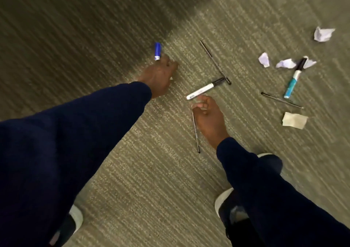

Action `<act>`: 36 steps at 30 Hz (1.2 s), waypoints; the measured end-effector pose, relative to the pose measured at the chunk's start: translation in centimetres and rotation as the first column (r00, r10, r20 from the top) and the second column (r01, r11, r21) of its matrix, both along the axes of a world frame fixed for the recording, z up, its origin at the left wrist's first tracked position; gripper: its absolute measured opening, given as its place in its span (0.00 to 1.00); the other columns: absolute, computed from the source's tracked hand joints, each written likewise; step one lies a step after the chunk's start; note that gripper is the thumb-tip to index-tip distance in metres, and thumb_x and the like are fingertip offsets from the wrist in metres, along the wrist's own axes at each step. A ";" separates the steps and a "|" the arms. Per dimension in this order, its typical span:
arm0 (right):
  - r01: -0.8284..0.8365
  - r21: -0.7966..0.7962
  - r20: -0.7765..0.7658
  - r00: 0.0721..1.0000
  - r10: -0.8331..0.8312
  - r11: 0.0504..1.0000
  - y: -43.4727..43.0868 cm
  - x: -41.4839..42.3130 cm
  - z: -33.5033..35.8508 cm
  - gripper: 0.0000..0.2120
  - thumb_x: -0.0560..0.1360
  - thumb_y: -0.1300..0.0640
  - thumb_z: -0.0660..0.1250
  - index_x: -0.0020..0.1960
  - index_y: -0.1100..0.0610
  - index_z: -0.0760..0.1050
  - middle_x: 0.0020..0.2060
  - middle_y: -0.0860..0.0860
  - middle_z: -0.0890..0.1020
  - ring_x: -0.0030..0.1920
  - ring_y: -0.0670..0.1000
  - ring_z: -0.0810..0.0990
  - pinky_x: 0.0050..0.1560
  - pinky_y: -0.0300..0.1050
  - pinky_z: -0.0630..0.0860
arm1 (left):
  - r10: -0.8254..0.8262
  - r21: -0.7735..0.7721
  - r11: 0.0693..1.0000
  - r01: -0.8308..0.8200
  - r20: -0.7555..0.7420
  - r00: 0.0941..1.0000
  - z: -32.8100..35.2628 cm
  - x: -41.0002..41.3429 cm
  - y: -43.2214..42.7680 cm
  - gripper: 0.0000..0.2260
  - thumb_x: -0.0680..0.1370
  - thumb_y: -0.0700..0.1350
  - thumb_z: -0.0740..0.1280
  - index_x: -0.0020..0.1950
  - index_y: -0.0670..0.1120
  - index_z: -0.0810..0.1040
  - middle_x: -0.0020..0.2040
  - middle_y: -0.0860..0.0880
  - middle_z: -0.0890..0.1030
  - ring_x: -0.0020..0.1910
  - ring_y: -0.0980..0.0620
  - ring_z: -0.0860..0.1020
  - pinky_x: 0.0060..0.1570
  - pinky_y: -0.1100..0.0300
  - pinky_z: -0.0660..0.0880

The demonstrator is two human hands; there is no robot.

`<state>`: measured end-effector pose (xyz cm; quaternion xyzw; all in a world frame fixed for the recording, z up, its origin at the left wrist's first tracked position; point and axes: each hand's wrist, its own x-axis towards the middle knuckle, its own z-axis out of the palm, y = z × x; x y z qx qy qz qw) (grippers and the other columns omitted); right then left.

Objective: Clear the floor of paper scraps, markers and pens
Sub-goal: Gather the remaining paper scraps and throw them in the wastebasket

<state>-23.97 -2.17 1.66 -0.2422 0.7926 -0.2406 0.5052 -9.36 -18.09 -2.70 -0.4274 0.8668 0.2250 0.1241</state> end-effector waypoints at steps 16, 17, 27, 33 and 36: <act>-0.025 -0.054 -0.637 0.771 -0.015 0.998 5.9 -17.4 -2.4 0.26 0.74 0.51 0.68 0.70 0.57 0.70 0.67 0.59 0.72 0.66 0.61 0.71 0.65 0.58 0.72 | 0.113 0.064 0.993 -0.100 -0.265 0.958 0.1 -13.6 0.1 0.09 0.75 0.34 0.64 0.52 0.44 0.77 0.55 0.42 0.70 0.39 0.45 0.72 0.38 0.59 0.67; -0.002 0.018 -0.683 0.730 0.014 1.000 6.7 -18.8 -2.6 0.29 0.74 0.50 0.68 0.73 0.55 0.67 0.72 0.60 0.67 0.71 0.63 0.67 0.67 0.62 0.70 | 0.101 0.074 0.994 -0.082 -0.304 0.947 0.0 -15.3 0.3 0.09 0.74 0.32 0.63 0.49 0.43 0.78 0.53 0.43 0.71 0.39 0.46 0.73 0.37 0.60 0.66; -0.046 0.182 -0.708 0.687 0.163 0.982 12.7 -26.2 -5.8 0.18 0.76 0.59 0.69 0.66 0.55 0.74 0.67 0.62 0.70 0.62 0.65 0.71 0.54 0.55 0.75 | -0.074 -0.080 0.995 0.055 -0.253 0.965 -1.2 -29.0 1.4 0.11 0.76 0.41 0.64 0.57 0.41 0.77 0.57 0.38 0.75 0.49 0.37 0.75 0.44 0.52 0.69; 0.093 -0.084 -0.635 0.762 -0.126 0.992 11.5 -28.3 -5.0 0.06 0.73 0.69 0.62 0.45 0.61 0.75 0.44 0.53 0.75 0.41 0.53 0.74 0.35 0.40 0.65 | -0.257 -0.171 0.954 0.246 -0.047 0.965 -2.8 -30.5 1.2 0.21 0.75 0.55 0.71 0.63 0.44 0.74 0.62 0.38 0.73 0.55 0.34 0.72 0.50 0.43 0.73; 0.205 -0.173 -0.553 0.790 -0.267 0.963 9.1 -30.5 -3.6 0.04 0.75 0.65 0.61 0.43 0.60 0.71 0.41 0.52 0.74 0.36 0.47 0.70 0.30 0.34 0.64 | -0.367 -0.258 0.902 0.347 -0.031 0.930 -3.0 -30.1 1.2 0.14 0.79 0.50 0.68 0.58 0.41 0.77 0.58 0.37 0.76 0.52 0.34 0.73 0.43 0.44 0.73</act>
